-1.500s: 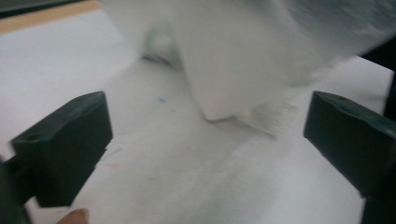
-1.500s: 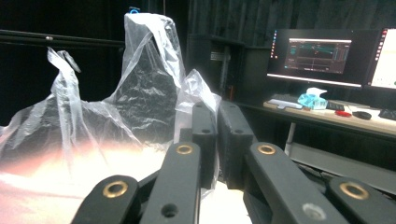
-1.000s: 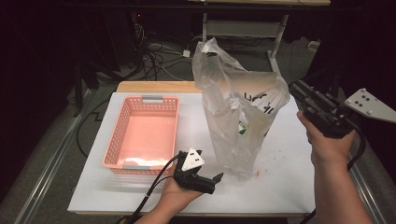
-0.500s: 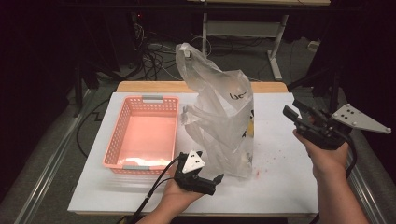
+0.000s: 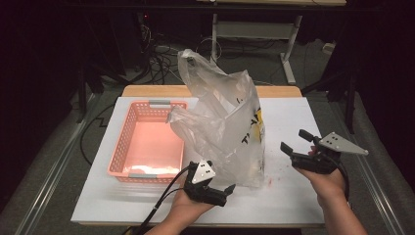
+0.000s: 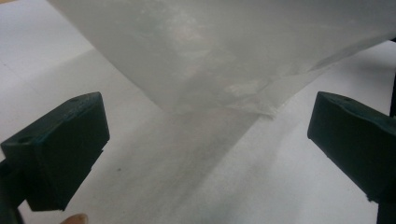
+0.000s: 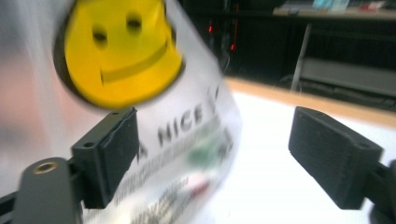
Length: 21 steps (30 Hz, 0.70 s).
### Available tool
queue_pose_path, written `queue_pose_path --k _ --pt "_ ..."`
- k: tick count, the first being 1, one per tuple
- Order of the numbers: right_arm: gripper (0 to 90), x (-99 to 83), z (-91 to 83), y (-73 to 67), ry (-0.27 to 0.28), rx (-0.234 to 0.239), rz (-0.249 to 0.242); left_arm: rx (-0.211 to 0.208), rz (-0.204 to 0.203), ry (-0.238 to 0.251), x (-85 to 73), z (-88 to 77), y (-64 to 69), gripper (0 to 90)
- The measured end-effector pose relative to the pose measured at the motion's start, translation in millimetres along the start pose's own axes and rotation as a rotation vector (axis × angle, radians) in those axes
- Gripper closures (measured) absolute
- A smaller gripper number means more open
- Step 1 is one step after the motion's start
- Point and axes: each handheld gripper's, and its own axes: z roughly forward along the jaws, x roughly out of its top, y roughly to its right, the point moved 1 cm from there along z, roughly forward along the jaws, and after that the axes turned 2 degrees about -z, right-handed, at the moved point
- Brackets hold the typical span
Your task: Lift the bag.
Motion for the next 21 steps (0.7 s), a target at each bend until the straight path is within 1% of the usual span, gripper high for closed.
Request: queue_pose_path --k 3,4,6,9,12,13,15,16,18,21 --pt "12.2 -17.5 3.9 -2.9 -0.039 0.005 -0.007 0.002 0.001 -0.003 -1.2 0.9 -0.6 0.0" --pt "10.0 -22.6 5.1 -3.8 -0.05 0.005 0.004 0.003 0.0 -0.004 -1.8 1.2 -0.7 0.0" --pt "6.1 -32.6 5.9 -5.1 -0.074 0.01 0.008 0.005 0.003 -0.003 -2.9 1.7 -1.1 0.0" --pt "0.0 -45.2 4.8 -6.6 -0.093 0.001 0.014 0.007 0.001 -0.004 -4.9 3.0 -1.4 0.0" --pt "0.0 -55.2 1.1 -10.0 -0.112 -0.007 0.017 0.011 -0.002 -0.015 -7.6 5.0 -2.6 0.0" --pt "0.0 -57.8 0.8 -10.8 -0.116 -0.006 0.01 0.013 -0.002 -0.018 -8.3 5.3 -2.8 0.0" --pt "0.0 -61.2 1.4 -12.1 -0.114 -0.001 0.021 0.016 -0.002 -0.016 -8.9 5.6 -3.0 0.0" --pt "0.0 -61.6 2.6 -11.7 -0.119 0.004 0.009 0.019 -0.001 -0.016 -8.9 5.5 -3.2 0.0" --pt "0.0 -61.2 3.7 -12.1 -0.114 0.0 -0.001 0.023 0.003 -0.027 -9.1 5.2 -3.9 0.0" --pt "0.0 -61.7 3.2 -12.5 -0.109 -0.001 0.01 0.039 0.013 -0.048 -11.8 5.8 -4.0 0.0"
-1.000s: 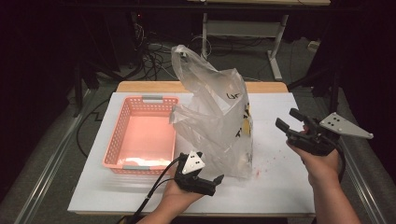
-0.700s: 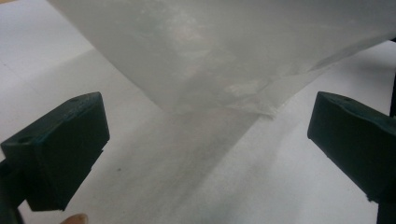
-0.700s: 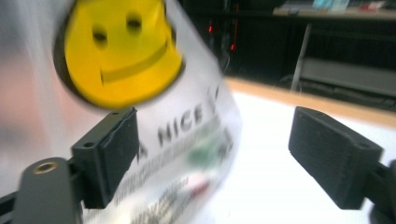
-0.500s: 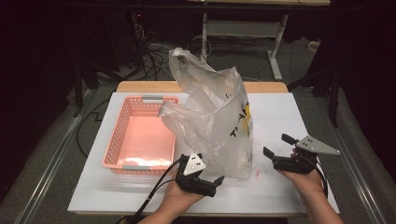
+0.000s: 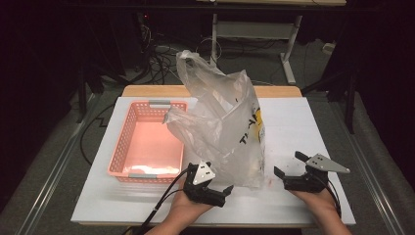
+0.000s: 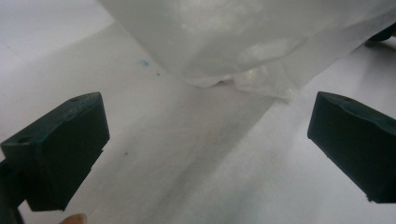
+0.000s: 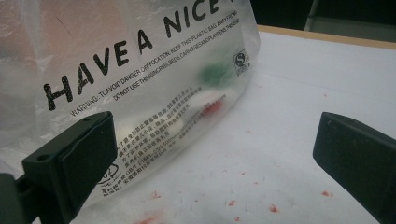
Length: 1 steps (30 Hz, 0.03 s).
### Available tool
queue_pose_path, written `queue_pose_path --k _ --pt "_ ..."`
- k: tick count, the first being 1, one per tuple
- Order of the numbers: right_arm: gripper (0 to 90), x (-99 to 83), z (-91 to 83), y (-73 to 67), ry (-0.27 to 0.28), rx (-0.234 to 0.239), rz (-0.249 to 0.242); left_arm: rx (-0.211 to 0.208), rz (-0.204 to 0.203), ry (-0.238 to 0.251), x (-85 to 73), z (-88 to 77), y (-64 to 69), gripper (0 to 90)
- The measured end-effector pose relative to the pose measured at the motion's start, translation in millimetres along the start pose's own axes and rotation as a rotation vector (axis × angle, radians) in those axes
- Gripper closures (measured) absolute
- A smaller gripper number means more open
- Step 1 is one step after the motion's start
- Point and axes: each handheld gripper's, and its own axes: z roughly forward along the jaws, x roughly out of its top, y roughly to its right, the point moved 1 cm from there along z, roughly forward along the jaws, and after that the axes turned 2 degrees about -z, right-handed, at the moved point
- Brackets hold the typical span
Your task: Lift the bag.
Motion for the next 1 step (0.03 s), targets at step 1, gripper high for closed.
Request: queue_pose_path --k 1 --pt "0.0 -0.6 -0.3 0.0 0.0 -0.001 0.004 0.006 0.008 -0.012 -1.5 0.1 0.2 0.0"
